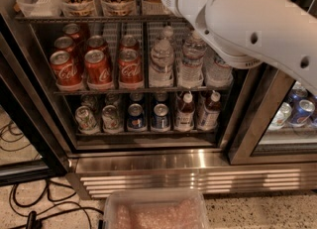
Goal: Pick orange can from top shelf of fridge
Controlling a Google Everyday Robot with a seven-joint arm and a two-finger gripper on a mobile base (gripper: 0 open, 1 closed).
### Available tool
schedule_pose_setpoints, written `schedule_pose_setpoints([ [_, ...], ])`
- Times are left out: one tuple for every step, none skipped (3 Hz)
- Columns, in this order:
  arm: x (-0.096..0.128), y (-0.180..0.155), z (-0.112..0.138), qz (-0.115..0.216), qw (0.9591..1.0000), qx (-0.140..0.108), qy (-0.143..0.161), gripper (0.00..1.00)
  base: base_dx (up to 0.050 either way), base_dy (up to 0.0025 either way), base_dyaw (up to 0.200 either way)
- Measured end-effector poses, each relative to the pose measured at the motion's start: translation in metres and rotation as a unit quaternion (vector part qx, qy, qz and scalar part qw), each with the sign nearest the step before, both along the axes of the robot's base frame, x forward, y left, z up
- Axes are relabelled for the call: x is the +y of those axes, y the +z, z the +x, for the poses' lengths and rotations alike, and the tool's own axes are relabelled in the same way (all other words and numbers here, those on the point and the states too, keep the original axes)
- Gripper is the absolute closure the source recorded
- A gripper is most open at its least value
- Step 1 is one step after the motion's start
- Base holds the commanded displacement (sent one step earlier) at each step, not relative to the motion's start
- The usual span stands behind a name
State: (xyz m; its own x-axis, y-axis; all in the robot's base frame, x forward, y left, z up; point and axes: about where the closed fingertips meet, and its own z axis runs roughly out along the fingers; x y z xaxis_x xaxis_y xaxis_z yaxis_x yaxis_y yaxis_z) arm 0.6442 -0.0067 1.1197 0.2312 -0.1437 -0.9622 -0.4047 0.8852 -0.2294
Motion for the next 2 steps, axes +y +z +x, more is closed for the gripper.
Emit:
schedule_pose_setpoints([
  [0.000,0.022,-0.013,0.025,0.9996,-0.007,0.011,1.00,0.000,0.00000,0.000],
  [-0.003,0.020,-0.038,0.029,0.9991,0.011,0.028,1.00,0.000,0.00000,0.000],
])
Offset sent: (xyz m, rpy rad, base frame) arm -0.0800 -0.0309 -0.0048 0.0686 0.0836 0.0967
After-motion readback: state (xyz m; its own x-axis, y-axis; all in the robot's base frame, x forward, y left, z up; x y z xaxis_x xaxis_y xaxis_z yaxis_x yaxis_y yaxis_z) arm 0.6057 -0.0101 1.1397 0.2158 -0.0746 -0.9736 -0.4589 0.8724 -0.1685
